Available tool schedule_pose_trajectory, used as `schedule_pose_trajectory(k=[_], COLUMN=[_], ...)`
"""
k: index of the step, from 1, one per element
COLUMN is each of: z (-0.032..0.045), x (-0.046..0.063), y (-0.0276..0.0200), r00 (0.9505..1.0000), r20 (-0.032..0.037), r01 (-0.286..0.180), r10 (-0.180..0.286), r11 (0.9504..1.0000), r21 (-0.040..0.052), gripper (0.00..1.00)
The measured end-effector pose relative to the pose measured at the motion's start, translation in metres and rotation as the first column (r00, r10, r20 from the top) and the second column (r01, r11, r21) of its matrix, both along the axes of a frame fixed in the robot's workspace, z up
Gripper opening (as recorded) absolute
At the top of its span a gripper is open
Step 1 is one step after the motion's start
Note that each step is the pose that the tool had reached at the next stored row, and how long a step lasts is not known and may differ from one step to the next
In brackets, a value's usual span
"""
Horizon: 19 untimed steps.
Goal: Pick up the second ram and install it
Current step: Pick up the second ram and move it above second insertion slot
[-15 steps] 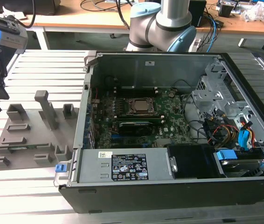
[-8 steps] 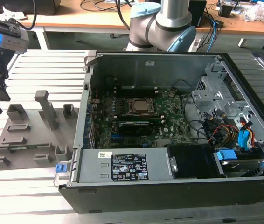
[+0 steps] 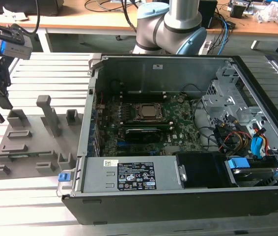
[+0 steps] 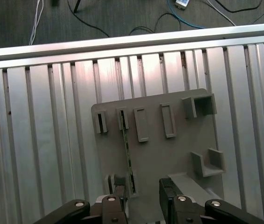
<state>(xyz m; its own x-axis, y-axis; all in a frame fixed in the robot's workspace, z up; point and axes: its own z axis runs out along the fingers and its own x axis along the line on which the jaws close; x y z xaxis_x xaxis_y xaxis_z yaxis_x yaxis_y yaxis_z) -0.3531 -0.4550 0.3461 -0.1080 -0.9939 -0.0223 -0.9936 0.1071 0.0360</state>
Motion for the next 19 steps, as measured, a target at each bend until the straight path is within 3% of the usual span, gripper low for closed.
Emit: schedule_pose_trajectory(k=[19], z=[-0.0112], x=[0.000], y=[0.0000], r00=[1.0000], r20=[0.0000], r01=[0.000], r10=[0.000], r11=[1.0000], r21=[0.0001], gripper=[0.42])
